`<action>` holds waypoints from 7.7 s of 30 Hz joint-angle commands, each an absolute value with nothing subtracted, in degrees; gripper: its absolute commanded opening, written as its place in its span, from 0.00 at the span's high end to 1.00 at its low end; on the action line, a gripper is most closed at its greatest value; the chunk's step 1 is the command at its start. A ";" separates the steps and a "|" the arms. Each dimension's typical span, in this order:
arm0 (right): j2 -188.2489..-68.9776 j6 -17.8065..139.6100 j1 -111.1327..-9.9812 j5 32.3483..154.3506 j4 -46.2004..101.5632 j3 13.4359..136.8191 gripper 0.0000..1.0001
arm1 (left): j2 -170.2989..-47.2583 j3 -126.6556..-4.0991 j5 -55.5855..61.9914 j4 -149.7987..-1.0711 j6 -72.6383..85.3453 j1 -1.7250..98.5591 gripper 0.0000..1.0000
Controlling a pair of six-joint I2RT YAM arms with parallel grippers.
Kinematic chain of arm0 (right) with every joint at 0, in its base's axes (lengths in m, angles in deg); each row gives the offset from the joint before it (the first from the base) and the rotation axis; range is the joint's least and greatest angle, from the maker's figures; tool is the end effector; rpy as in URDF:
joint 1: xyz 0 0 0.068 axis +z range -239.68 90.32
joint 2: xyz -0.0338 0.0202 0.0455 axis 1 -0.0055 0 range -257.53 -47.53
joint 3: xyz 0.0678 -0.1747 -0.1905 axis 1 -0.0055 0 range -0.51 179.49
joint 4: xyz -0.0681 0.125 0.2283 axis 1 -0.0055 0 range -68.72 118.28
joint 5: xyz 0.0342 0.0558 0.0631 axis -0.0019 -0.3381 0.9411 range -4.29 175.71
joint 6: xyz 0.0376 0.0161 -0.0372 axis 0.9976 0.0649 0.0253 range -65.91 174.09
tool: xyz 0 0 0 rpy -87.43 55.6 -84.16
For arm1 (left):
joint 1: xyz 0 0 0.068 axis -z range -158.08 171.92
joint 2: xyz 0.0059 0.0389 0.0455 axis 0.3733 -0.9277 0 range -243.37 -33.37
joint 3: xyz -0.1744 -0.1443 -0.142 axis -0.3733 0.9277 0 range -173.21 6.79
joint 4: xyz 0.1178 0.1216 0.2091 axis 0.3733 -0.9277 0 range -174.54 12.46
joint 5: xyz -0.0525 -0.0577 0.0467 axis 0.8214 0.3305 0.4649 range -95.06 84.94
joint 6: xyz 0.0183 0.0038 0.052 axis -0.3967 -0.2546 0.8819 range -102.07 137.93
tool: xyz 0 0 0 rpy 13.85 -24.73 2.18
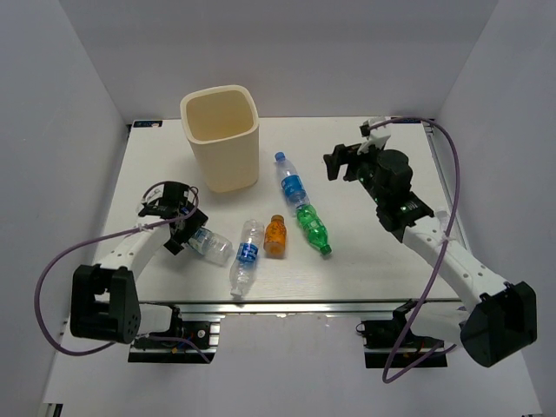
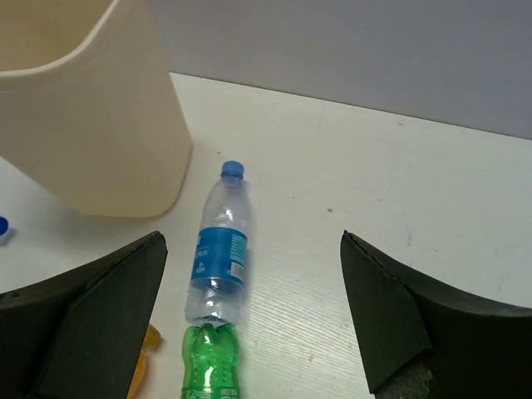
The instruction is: Put the plastic bottles in the bin
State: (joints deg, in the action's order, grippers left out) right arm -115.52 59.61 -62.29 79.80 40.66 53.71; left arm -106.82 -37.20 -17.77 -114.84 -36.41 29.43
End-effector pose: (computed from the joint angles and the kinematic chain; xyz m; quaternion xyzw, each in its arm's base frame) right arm 0.2634 0.1322 0.3481 -0.1002 0.7085 0.1622 0.6794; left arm 0.2391 -0.0231 0.1871 -0.4074 0.8844 -0.0099 0.2275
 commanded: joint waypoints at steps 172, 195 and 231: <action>-100.71 66.83 -68.33 85.27 24.50 40.98 0.11 | -123.53 -103.84 -41.36 -107.08 -2.99 50.93 0.65; -101.41 65.78 -68.33 85.27 23.53 41.42 0.11 | -129.88 -105.02 -37.40 -104.69 0.89 41.43 0.02; -103.61 64.19 -68.33 80.61 23.09 40.63 0.11 | -129.34 -57.11 -28.88 -110.42 -49.92 9.35 0.02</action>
